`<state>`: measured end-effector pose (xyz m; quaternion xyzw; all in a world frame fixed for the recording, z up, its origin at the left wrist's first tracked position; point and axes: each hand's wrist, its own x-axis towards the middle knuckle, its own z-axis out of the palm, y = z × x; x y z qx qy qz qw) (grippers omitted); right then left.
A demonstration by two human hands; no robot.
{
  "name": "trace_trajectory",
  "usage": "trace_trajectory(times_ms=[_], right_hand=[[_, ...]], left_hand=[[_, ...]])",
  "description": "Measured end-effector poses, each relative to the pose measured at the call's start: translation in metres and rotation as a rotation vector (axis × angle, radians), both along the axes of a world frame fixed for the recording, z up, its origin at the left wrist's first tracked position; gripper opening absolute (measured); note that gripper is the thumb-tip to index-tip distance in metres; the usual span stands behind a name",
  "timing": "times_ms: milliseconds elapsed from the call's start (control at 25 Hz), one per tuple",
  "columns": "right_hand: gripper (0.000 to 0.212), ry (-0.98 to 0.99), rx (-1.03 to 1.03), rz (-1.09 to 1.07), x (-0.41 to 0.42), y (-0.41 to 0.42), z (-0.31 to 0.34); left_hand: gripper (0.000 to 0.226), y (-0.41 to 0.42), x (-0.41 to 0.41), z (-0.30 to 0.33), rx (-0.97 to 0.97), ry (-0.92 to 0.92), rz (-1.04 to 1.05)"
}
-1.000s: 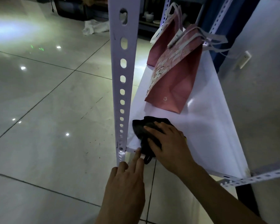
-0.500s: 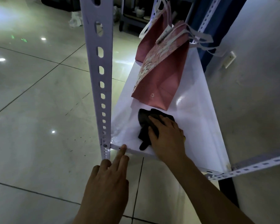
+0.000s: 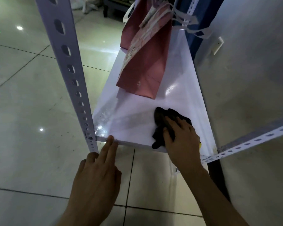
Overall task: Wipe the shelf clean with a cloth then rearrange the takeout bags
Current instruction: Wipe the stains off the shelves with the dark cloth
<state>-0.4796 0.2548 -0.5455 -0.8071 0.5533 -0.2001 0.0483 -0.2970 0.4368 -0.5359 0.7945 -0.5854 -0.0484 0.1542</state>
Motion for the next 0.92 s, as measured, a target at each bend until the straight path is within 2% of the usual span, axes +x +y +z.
trace_trajectory(times_ms=[80, 280, 400, 520, 760, 920], right_hand=[[0.051, -0.019, 0.005, 0.046, -0.015, 0.017, 0.0], [0.056, 0.031, 0.041, 0.013, -0.013, -0.052, 0.003], [0.05, 0.03, -0.045, 0.11, -0.022, -0.019, -0.007], [0.049, 0.021, 0.006, 0.256, -0.021, -0.003, 0.001], [0.05, 0.098, 0.076, 0.583, 0.055, -0.018, 0.007], [0.056, 0.144, 0.13, 0.688, 0.113, -0.029, 0.02]], left_hand=[[0.08, -0.002, -0.001, 0.0, 0.004, -0.038, -0.018], [0.082, -0.006, -0.006, 0.002, 0.058, -0.061, -0.034], [0.083, -0.006, -0.008, 0.0, 0.069, -0.043, -0.042], [0.083, -0.004, -0.004, -0.001, 0.066, -0.012, -0.047], [0.079, -0.007, -0.007, 0.0, 0.082, -0.003, -0.034], [0.081, -0.006, -0.006, -0.001, 0.106, -0.009, -0.037]])
